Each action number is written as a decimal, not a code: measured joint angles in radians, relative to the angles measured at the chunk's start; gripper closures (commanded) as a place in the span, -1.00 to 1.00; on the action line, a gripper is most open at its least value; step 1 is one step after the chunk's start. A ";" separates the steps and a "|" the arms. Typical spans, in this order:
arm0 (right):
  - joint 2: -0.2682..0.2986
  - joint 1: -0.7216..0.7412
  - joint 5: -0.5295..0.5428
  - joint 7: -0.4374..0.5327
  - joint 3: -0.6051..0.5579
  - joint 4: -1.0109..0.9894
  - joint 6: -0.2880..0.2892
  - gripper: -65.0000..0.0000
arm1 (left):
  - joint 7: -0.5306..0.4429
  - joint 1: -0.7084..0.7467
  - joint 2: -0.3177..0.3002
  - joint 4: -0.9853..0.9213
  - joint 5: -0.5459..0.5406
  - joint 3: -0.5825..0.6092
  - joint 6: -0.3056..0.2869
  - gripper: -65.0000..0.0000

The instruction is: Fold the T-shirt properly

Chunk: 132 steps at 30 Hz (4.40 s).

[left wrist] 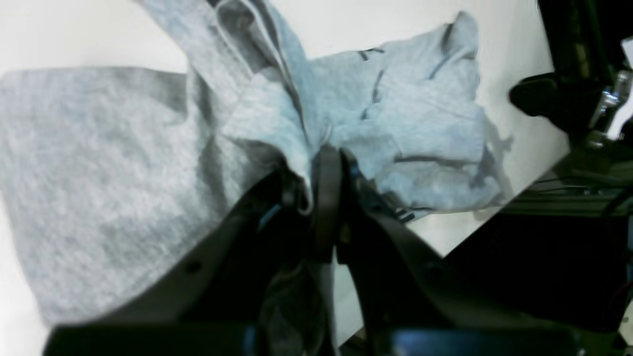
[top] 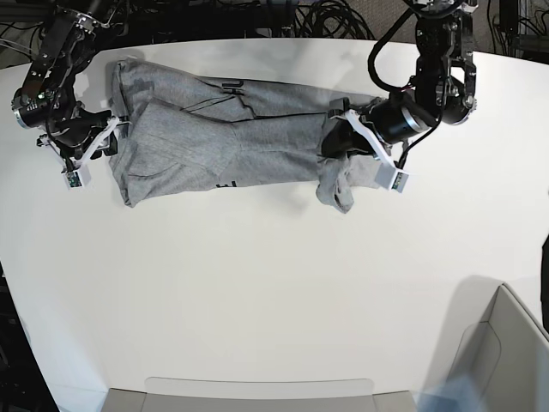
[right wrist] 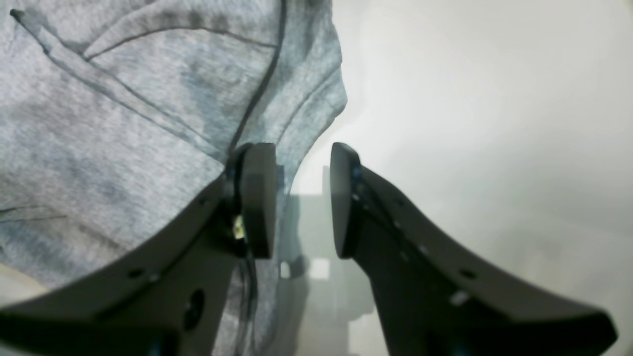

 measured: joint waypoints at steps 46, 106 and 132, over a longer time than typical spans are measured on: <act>-0.019 0.019 0.153 0.132 0.142 -0.023 0.000 0.41 | -0.082 -0.129 -0.021 -0.209 -0.007 0.421 0.269 0.79; -0.117 0.019 0.269 0.178 0.262 -0.377 0.140 0.41 | -0.083 -0.095 -0.030 -0.182 -0.004 0.421 0.269 0.79; -0.122 0.021 0.201 0.164 0.326 -0.328 0.090 0.40 | -0.082 -0.078 -0.030 -0.183 -0.004 0.421 0.269 0.79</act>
